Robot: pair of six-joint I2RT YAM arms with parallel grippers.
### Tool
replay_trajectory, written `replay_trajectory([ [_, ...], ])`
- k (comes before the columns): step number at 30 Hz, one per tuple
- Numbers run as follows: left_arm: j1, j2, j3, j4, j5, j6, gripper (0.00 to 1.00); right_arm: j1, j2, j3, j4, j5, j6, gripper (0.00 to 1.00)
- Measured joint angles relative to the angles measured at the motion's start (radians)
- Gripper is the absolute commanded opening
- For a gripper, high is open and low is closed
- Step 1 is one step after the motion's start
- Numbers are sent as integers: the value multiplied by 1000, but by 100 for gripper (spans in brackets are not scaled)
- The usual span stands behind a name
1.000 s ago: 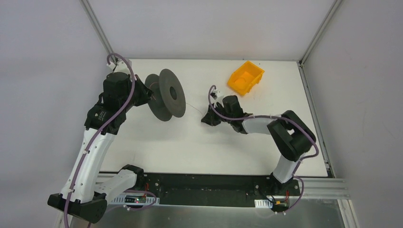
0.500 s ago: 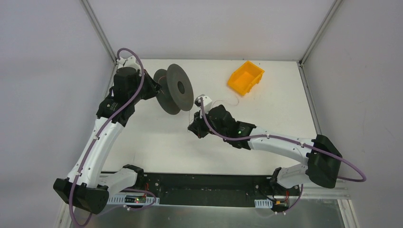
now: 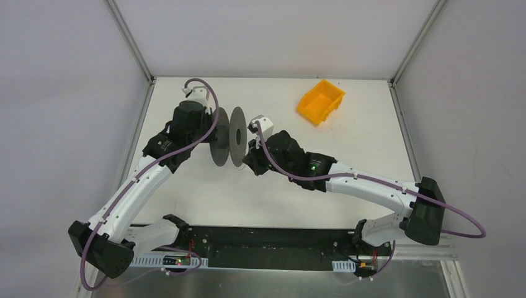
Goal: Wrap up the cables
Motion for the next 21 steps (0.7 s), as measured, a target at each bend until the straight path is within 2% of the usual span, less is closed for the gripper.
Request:
replay_trajectory([
  [11, -12, 34, -11, -60, -18, 94, 0, 0, 0, 28, -33, 138, -216, 0],
  [17, -12, 24, -32, -77, 55, 122, 0, -3, 0, 29, 31, 212, -326, 2],
  [21, -12, 0, -47, -99, 160, 151, 0, -21, 11, 49, 61, 222, -378, 2],
])
